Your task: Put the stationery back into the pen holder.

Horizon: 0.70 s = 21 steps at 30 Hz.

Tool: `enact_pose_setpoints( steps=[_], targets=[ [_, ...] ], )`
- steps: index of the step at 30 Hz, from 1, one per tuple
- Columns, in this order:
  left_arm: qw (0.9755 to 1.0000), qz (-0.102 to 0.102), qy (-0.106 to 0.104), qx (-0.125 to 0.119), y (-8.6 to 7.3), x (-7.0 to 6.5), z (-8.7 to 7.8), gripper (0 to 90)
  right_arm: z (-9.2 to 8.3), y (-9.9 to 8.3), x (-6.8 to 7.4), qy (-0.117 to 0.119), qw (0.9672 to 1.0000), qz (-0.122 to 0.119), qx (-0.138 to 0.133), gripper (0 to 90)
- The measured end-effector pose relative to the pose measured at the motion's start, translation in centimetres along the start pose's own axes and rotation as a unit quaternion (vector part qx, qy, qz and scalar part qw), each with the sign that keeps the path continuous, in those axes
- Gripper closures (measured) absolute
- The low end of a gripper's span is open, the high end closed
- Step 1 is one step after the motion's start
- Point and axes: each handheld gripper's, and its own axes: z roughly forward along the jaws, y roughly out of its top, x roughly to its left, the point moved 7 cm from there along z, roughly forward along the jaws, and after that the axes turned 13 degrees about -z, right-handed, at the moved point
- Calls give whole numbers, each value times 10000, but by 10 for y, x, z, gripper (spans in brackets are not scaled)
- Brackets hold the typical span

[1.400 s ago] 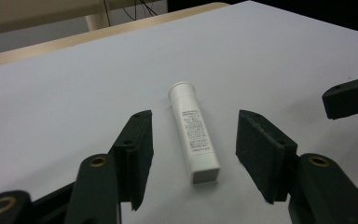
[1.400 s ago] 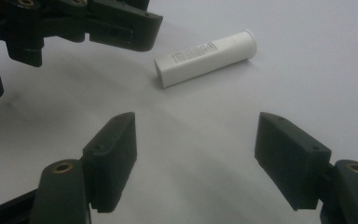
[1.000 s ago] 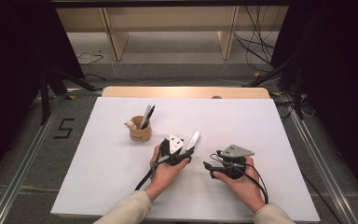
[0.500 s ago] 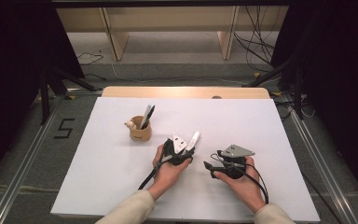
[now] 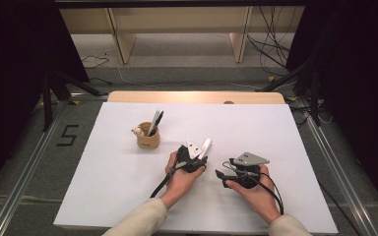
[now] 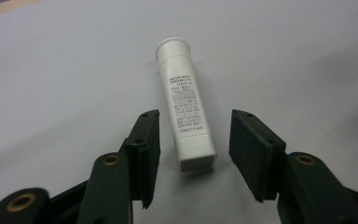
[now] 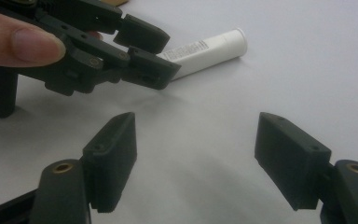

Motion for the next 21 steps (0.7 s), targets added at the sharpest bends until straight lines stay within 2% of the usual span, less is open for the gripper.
enact_pose_setpoints(
  steps=[14,21],
  targets=[
    [9996,-105,72,267,-1,2,6,578,0,0,0,13,10000,6,16,300],
    [9995,-123,45,300,-1,2,7,606,0,0,0,15,10000,16,8,299]
  ],
)
